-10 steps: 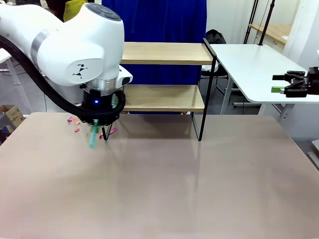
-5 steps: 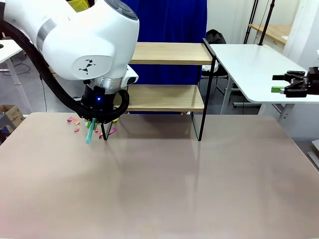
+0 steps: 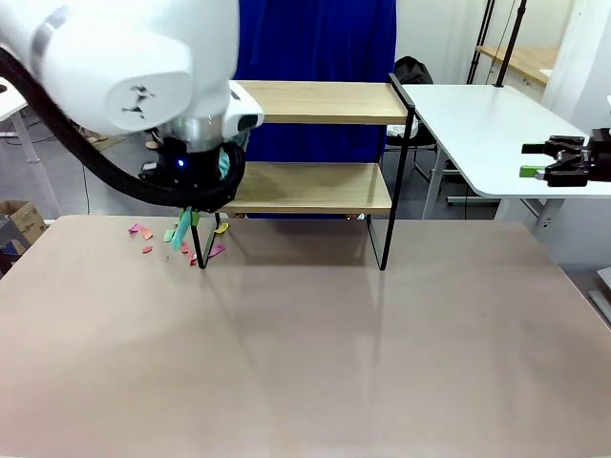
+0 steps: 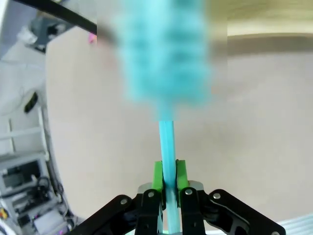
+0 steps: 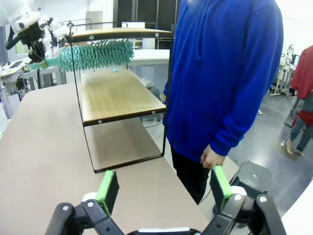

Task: Clean the shelf.
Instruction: Clean the specific section of the Shelf indicated by the human with the Duster.

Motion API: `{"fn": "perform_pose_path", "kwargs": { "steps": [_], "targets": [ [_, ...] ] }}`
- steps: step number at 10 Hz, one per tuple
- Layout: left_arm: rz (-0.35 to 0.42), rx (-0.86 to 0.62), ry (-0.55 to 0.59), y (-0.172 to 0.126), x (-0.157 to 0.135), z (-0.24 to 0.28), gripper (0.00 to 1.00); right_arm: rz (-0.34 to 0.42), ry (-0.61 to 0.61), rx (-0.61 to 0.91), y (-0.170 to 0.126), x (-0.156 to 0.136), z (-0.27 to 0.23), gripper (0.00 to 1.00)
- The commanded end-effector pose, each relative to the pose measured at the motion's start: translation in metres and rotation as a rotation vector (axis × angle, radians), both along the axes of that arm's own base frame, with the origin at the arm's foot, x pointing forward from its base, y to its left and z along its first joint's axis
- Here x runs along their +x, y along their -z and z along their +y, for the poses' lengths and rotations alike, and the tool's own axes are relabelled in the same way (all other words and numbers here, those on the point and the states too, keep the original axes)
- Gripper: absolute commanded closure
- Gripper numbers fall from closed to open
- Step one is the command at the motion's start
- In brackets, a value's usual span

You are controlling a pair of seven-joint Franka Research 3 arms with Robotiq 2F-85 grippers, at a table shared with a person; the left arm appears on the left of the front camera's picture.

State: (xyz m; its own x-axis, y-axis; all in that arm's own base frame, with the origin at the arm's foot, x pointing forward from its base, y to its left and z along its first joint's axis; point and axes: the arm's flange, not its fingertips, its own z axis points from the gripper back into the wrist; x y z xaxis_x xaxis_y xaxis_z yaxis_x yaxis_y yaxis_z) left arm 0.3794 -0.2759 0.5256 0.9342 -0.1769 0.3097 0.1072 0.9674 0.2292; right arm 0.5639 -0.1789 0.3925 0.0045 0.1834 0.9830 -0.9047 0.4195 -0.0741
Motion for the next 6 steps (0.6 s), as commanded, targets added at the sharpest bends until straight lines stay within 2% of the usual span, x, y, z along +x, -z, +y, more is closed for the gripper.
{"fn": "perform_pose_path", "kwargs": {
  "steps": [1,5,6],
  "targets": [
    [0.042,-0.065,0.193,-0.003,-0.017,0.032,0.87,-0.006,-0.003,-0.001,-0.003,0.001,0.002,0.00],
    [0.164,-0.070,0.620,-0.027,-0.042,0.079,0.87,-0.006,-0.003,-0.001,-0.003,0.001,0.002,0.00],
    [0.174,-0.037,0.637,-0.034,-0.049,0.092,0.87,-0.006,-0.003,-0.001,-0.003,0.001,0.002,0.00]
  ]
}}
